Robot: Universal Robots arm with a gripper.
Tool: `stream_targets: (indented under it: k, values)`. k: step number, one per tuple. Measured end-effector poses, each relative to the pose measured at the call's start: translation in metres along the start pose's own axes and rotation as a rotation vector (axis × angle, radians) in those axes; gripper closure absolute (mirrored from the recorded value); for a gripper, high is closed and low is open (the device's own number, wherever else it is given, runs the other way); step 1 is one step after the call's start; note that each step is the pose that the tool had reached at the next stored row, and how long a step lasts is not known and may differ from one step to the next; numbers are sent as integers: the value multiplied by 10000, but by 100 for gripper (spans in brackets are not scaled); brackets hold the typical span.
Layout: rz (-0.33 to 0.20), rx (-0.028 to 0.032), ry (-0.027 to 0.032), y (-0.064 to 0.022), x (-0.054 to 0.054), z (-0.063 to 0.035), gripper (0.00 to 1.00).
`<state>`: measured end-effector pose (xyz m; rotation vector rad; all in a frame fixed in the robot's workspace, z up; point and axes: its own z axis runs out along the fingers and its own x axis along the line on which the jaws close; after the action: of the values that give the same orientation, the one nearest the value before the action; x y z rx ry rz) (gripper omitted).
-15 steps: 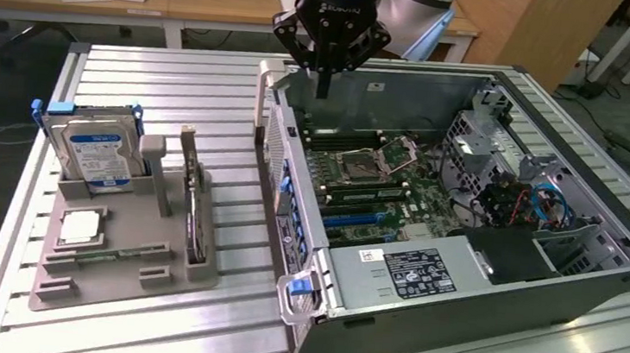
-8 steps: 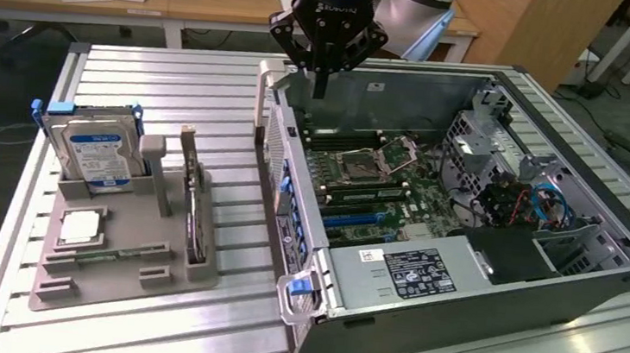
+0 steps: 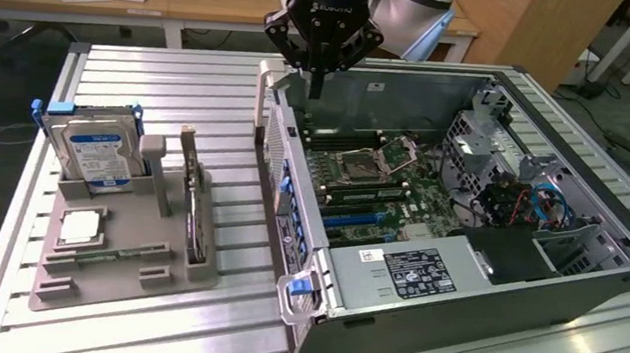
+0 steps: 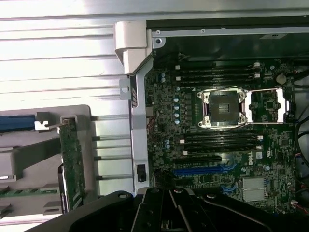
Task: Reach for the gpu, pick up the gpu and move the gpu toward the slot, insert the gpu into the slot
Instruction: 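Reach for the gpu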
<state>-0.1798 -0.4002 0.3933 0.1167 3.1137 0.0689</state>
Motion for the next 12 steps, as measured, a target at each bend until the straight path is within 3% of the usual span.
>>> stream_targets:
  k: [12]
  values:
    - [-1,0,0,-11,78,-2,90]
